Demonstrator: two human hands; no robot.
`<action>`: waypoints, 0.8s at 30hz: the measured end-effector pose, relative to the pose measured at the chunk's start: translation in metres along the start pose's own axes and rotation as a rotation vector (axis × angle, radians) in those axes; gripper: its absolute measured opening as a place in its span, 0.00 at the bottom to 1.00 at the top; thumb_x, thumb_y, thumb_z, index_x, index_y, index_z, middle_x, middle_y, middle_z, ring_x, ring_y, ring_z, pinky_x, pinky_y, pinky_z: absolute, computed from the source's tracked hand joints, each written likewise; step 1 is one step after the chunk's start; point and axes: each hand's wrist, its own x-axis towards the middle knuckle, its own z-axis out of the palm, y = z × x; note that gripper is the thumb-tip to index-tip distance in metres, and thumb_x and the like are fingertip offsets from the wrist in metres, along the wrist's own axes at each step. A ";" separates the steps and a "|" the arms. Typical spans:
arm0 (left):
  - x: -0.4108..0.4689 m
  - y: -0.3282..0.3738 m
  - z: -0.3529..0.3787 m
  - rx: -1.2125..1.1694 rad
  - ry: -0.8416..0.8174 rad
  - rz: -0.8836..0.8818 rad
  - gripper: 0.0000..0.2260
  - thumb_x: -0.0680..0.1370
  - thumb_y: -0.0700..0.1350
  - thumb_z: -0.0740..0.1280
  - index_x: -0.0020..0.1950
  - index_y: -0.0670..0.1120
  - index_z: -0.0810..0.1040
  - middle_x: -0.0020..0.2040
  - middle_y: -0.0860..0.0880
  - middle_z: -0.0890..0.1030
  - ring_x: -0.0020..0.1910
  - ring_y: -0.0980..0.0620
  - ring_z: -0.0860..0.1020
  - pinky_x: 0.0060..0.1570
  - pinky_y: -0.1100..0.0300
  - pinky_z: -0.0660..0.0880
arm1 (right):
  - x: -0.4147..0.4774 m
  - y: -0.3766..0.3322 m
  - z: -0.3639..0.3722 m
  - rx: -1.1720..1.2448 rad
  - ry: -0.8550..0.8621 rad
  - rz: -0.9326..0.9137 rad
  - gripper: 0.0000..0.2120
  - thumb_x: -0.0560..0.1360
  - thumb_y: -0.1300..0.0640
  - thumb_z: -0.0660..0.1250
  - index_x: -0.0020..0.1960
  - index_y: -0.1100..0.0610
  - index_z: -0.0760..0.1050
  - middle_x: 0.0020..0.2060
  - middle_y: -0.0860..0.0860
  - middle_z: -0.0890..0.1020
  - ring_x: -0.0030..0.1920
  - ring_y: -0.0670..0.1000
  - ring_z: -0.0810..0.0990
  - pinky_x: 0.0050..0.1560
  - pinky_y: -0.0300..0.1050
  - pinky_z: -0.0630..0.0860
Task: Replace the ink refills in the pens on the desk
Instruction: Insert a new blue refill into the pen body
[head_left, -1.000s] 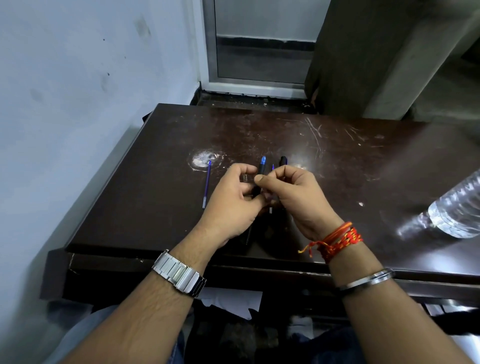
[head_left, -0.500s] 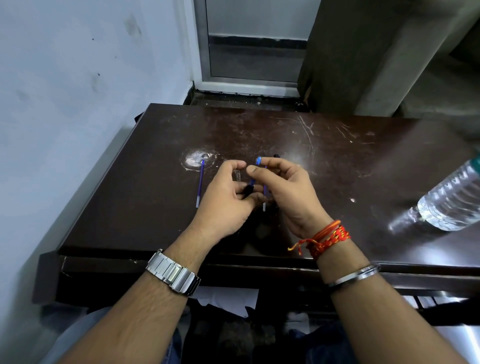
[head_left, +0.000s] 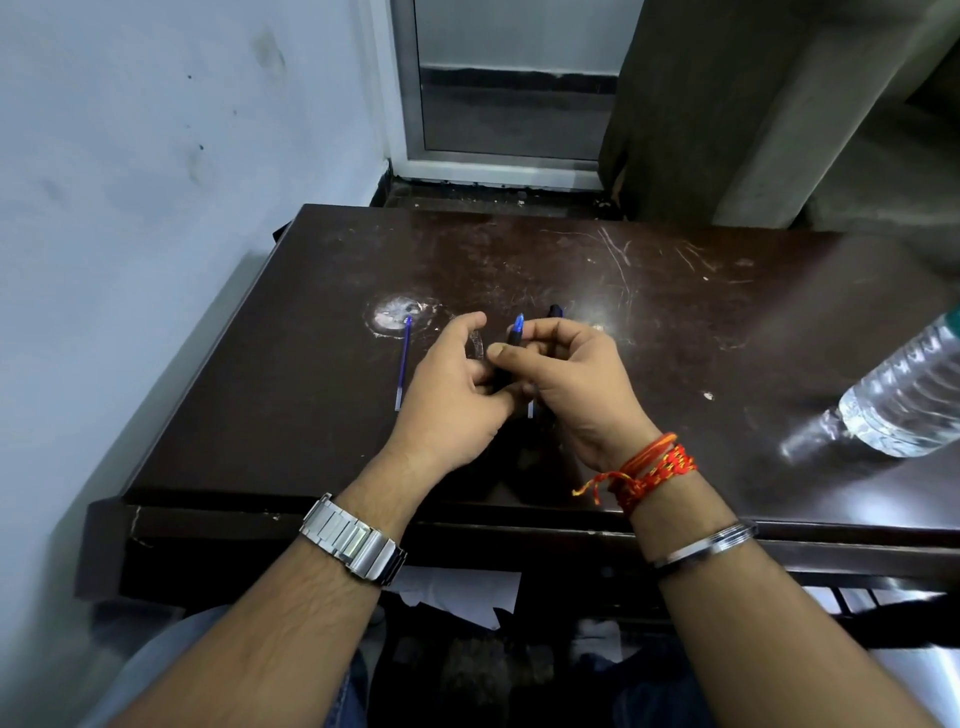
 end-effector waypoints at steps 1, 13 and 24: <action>0.000 0.000 0.000 0.006 0.004 -0.001 0.37 0.71 0.39 0.77 0.76 0.52 0.64 0.49 0.45 0.88 0.49 0.49 0.87 0.60 0.44 0.79 | 0.000 0.000 0.000 0.000 -0.002 0.002 0.12 0.67 0.65 0.77 0.49 0.61 0.79 0.34 0.55 0.77 0.33 0.52 0.76 0.35 0.42 0.74; 0.001 0.002 -0.001 0.068 0.056 0.035 0.39 0.71 0.39 0.77 0.78 0.49 0.63 0.46 0.48 0.88 0.49 0.52 0.86 0.61 0.46 0.79 | 0.000 0.003 0.005 0.028 0.020 0.020 0.12 0.65 0.62 0.79 0.44 0.57 0.78 0.38 0.57 0.82 0.39 0.56 0.80 0.39 0.46 0.76; 0.002 -0.001 -0.002 0.070 0.053 0.030 0.41 0.70 0.42 0.78 0.78 0.51 0.61 0.46 0.51 0.88 0.51 0.54 0.86 0.61 0.47 0.79 | -0.002 0.001 0.006 0.019 0.039 0.005 0.12 0.66 0.63 0.79 0.47 0.60 0.79 0.41 0.59 0.81 0.41 0.56 0.81 0.45 0.49 0.77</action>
